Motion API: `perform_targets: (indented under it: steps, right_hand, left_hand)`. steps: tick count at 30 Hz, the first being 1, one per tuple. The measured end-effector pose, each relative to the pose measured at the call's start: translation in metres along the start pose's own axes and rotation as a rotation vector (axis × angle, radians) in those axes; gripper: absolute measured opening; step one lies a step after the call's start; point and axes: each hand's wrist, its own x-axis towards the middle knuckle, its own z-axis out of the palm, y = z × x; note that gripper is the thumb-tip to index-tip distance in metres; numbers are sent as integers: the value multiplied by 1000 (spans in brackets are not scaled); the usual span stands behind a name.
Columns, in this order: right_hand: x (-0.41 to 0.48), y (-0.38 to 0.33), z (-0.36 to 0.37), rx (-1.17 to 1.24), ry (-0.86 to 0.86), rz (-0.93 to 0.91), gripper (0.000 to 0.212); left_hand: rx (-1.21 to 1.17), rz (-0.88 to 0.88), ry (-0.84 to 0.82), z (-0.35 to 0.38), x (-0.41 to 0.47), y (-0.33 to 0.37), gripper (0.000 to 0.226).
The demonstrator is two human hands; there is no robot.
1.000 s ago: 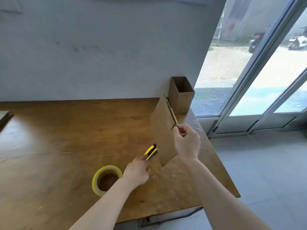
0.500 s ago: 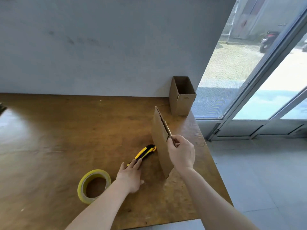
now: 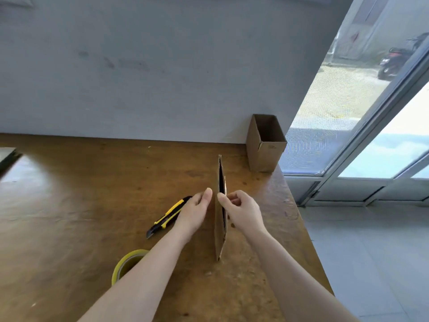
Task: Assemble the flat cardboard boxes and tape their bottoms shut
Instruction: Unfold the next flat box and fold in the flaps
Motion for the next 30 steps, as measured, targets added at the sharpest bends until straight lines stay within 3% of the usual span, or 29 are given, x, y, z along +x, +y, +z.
perform_targets:
  steps: [2,5,10,14,23,30]
  right_hand:
    - [4,2,0,26,-51,15,36]
    - [8,2,-8,36,-110,20,26]
    - [12,-4,-23,57,-234,-36,22]
    - [13,-1,-29,112,-273,-19,21]
    - [19,3,-36,29,-286,-59,38]
    - [23,-1,-56,-180,-132,-126,59]
  left_hand:
    - [-169,-34,-42,10,-3,21,61]
    - [-164,-109,-11,18,-1,28,55]
    - [185,-23,165,19,-1,42,38]
    - [217,-57,181,20,-2,50,27]
    - [481,-99,302,18,-14,46,31]
    - [600,-113,321,-10,-29,31,29]
